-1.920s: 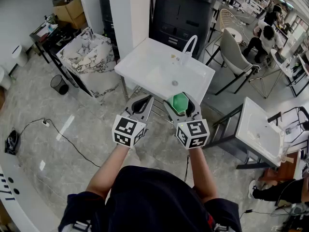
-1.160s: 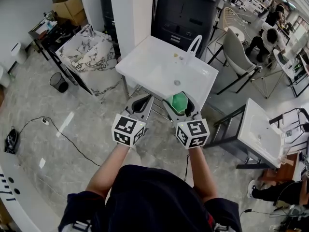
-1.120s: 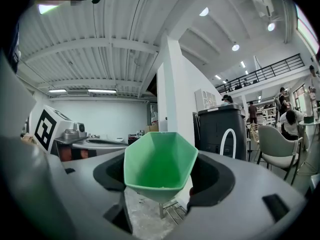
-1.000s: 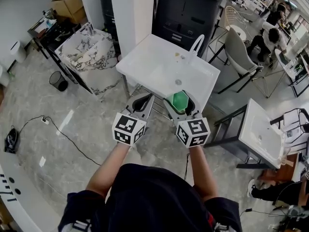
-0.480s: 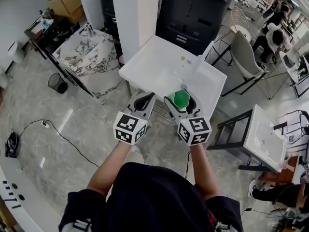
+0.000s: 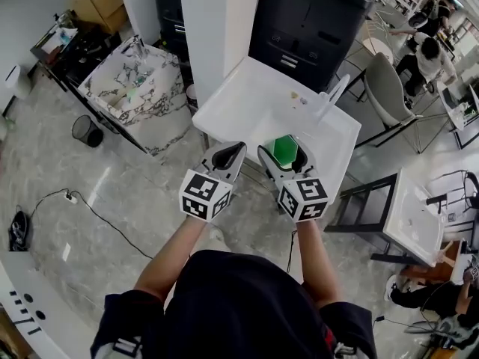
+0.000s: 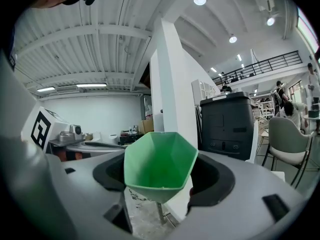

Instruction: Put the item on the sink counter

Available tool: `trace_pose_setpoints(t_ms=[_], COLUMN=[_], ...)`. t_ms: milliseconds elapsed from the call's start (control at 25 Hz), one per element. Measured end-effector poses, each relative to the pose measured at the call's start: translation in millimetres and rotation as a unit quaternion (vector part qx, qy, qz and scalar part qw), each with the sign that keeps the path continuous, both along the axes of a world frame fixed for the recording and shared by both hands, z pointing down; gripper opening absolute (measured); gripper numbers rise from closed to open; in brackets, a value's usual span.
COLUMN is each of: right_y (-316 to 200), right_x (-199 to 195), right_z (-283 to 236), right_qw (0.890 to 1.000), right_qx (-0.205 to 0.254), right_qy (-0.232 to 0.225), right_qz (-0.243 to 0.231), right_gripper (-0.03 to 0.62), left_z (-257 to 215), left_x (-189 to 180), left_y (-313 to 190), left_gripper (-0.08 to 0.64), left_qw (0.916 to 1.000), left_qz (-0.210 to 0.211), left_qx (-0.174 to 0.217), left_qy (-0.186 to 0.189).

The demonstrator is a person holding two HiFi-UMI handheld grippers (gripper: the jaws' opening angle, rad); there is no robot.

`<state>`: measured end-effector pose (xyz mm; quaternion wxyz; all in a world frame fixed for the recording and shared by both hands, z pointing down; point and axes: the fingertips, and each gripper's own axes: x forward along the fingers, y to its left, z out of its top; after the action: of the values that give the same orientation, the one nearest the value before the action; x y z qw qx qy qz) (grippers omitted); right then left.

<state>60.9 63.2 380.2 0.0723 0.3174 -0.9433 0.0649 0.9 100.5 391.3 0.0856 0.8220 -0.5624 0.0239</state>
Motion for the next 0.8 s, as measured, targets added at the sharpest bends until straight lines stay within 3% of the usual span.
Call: trace_pose_setpoints(t_ms=[400,800], right_y=[-3.7,-6.2], right_x=[-48.9,-54.3], right_z=[8.6,13.5], right_qw=[1.0,1.0], right_qx=[-0.01,-0.016], right_qy=[0.012,0.016], right_qz=[0.009,0.018], right_gripper=[0.344,0.344], left_z=[9.7,17.7], left_x=[-55.3,-60.1], left_y=[-2.8,-1.8], left_gripper=[0.012,0.012], left_qw=[0.9997,0.9992], left_qz=[0.001,0.01], left_qx=[-0.012,-0.018], left_qy=[0.02,0.034])
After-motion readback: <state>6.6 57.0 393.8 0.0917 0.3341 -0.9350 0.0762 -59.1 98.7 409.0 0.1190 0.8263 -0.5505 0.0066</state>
